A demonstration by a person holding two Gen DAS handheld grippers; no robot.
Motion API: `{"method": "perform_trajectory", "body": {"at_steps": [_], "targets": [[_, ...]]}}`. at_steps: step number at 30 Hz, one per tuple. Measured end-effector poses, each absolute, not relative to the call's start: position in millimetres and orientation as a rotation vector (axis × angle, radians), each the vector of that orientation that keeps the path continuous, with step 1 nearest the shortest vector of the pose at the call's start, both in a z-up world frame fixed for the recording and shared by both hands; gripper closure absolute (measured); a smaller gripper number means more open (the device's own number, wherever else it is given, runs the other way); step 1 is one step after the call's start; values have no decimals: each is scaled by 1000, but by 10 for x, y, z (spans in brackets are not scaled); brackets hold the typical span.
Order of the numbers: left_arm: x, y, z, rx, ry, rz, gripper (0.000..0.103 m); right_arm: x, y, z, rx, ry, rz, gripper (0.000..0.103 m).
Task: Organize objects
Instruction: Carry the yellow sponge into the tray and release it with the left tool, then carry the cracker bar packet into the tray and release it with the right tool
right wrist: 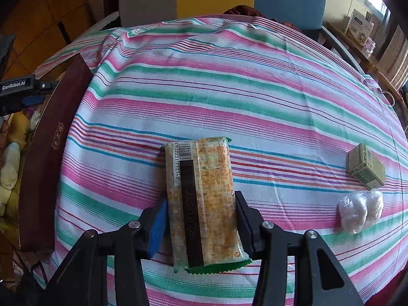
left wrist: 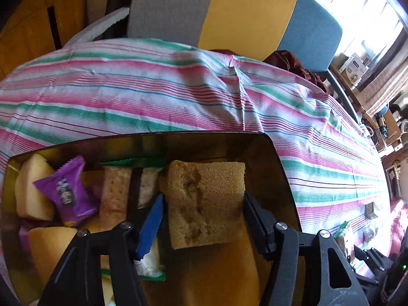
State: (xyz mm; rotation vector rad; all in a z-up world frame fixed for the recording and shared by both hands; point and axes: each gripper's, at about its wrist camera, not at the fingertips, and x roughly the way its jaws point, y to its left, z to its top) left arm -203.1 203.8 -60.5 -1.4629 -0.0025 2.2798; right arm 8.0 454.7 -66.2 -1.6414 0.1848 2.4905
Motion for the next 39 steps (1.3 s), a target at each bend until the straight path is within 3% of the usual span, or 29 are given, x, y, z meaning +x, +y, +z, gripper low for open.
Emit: {"method": "perform_trajectory", "body": {"at_steps": [21, 39], "targets": [[-674, 1350, -21, -1144, 117, 2512, 39, 92, 4484, -656, -1614, 143, 2496, 54], [-338, 986, 11, -1108, 128, 2574, 37, 102, 4474, -634, -1591, 197, 2450, 55]]}}
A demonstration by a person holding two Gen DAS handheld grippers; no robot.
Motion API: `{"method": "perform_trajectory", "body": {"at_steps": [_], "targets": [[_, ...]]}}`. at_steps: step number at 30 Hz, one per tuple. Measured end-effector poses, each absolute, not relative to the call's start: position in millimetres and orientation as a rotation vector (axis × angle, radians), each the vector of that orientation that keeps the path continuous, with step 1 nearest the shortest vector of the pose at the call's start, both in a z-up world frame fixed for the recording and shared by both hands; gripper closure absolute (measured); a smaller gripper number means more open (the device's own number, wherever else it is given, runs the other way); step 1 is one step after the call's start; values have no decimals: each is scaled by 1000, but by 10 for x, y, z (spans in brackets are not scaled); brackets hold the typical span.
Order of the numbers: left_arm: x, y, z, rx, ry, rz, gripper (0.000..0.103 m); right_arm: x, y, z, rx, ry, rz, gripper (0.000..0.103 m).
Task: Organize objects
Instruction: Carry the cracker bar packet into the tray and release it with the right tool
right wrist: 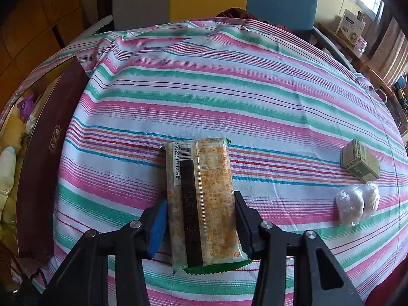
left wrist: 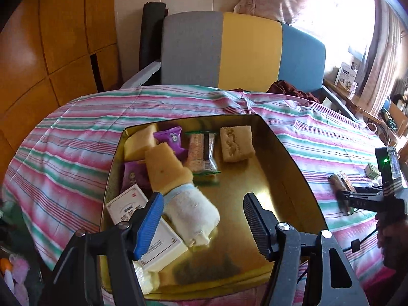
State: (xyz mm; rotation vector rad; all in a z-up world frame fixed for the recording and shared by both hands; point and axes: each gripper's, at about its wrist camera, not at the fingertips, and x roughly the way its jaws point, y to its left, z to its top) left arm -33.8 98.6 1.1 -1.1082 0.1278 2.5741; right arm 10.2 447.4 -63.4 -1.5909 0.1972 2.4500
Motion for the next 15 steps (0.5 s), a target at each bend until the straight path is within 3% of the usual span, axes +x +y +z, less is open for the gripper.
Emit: {"method": "perform_trajectory", "body": {"at_steps": [8, 15], "targets": [[-306, 816, 1, -1113, 86, 2588, 36, 90, 4426, -511, -1595, 377, 2422, 55], [-315, 742, 1, -1112, 56, 2597, 34, -17, 3991, 18, -1532, 429, 2589, 55]]}}
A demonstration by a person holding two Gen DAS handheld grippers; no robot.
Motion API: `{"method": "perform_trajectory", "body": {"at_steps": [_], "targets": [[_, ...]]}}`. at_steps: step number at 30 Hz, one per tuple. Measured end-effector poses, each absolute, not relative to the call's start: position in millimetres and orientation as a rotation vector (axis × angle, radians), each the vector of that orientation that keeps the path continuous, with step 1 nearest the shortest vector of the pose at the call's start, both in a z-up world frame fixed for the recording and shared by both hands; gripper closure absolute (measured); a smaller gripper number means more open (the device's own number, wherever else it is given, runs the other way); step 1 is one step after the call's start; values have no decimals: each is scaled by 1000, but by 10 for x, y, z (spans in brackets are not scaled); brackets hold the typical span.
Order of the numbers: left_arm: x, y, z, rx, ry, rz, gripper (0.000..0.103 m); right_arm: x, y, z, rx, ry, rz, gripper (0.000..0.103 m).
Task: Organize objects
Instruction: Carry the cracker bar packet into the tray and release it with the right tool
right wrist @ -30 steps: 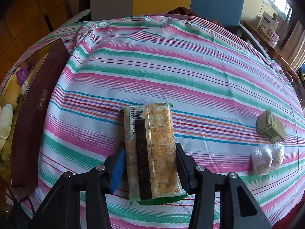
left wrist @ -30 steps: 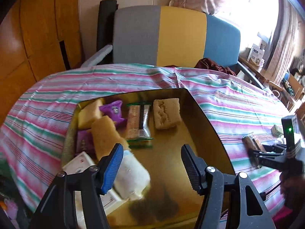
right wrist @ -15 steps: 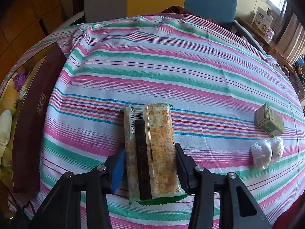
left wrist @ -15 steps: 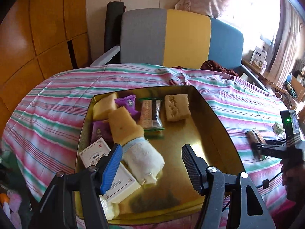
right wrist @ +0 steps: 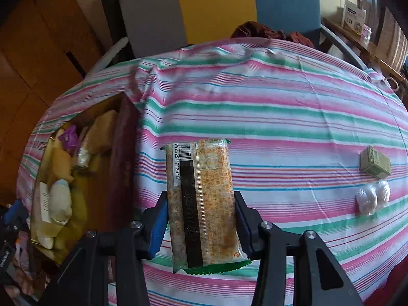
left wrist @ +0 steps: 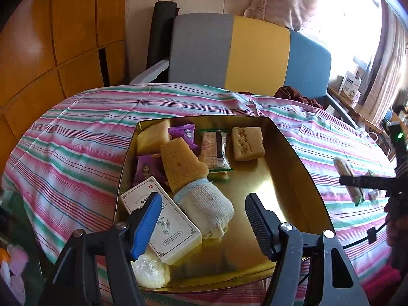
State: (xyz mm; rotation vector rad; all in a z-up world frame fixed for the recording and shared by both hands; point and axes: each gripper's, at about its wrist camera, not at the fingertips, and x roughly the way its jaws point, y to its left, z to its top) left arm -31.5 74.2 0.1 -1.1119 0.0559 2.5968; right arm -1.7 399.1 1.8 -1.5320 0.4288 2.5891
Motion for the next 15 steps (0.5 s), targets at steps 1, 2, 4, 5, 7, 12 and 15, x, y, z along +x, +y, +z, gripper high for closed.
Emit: {"method": "perform_trajectory", "body": {"at_steps": [1, 2, 4, 5, 7, 12, 15], "targets": [[-315, 736, 2, -1112, 53, 2597, 34, -45, 3895, 93, -1528, 425, 2619, 55], [-313, 726, 3, -1111, 50, 2598, 34, -76, 3783, 158, -1523, 421, 2648, 55], [-315, 701, 6, -1110, 41, 2600, 33, -124, 3582, 268, -1521, 415, 2702, 55], [-315, 680, 9, -1109, 34, 2604, 33, -161, 3466, 314, -1528, 414, 2729, 55], [-324, 629, 14, -1109, 18, 2611, 33, -268, 3272, 336, -1561, 415, 2767, 55], [-344, 396, 17, -1122, -32, 2648, 31, -508, 2764, 228, -1675, 399, 2774, 55], [-357, 247, -4, -1140, -61, 2674, 30, -668, 2563, 55, -1741, 381, 2717, 55]]}}
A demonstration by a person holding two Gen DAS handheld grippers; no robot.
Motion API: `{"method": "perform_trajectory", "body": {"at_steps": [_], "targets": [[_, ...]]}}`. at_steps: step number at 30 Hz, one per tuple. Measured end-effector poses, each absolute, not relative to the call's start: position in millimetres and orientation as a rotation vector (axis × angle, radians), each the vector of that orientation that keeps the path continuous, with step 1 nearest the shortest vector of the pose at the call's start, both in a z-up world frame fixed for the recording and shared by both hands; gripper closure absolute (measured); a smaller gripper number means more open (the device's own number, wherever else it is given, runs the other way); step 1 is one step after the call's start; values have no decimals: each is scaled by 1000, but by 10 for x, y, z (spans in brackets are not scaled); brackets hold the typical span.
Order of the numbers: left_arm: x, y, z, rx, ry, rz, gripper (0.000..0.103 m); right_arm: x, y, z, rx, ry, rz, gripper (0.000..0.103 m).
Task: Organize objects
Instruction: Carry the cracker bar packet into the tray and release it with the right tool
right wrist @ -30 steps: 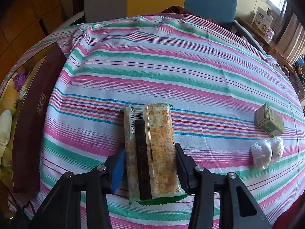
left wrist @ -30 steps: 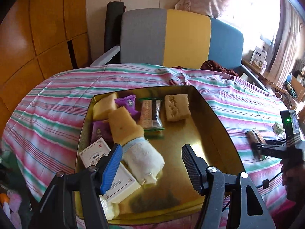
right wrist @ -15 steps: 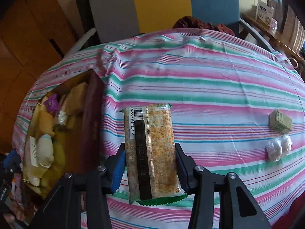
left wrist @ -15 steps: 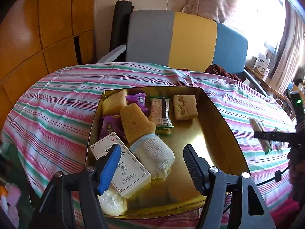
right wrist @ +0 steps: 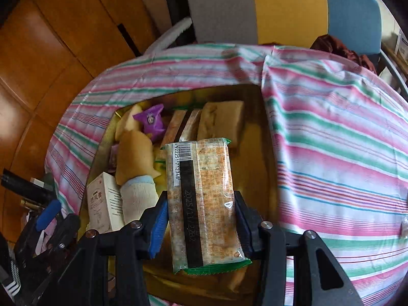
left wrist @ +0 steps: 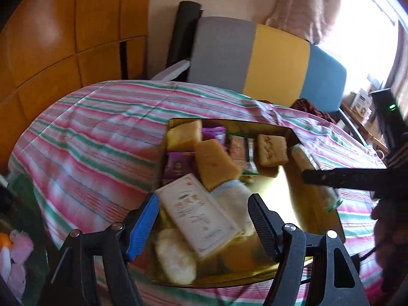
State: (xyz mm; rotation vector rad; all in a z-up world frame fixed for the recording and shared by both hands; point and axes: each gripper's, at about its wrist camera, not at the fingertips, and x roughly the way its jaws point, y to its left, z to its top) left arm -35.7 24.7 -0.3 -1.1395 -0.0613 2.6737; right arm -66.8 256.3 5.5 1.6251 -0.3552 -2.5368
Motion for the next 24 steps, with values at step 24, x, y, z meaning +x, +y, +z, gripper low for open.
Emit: {"method": "perform_trajectory", "body": {"at_steps": [24], "targets": [[-382, 37, -71, -1171, -71, 2726, 23, -755, 2302, -388, 1633, -232, -2562, 49]]}}
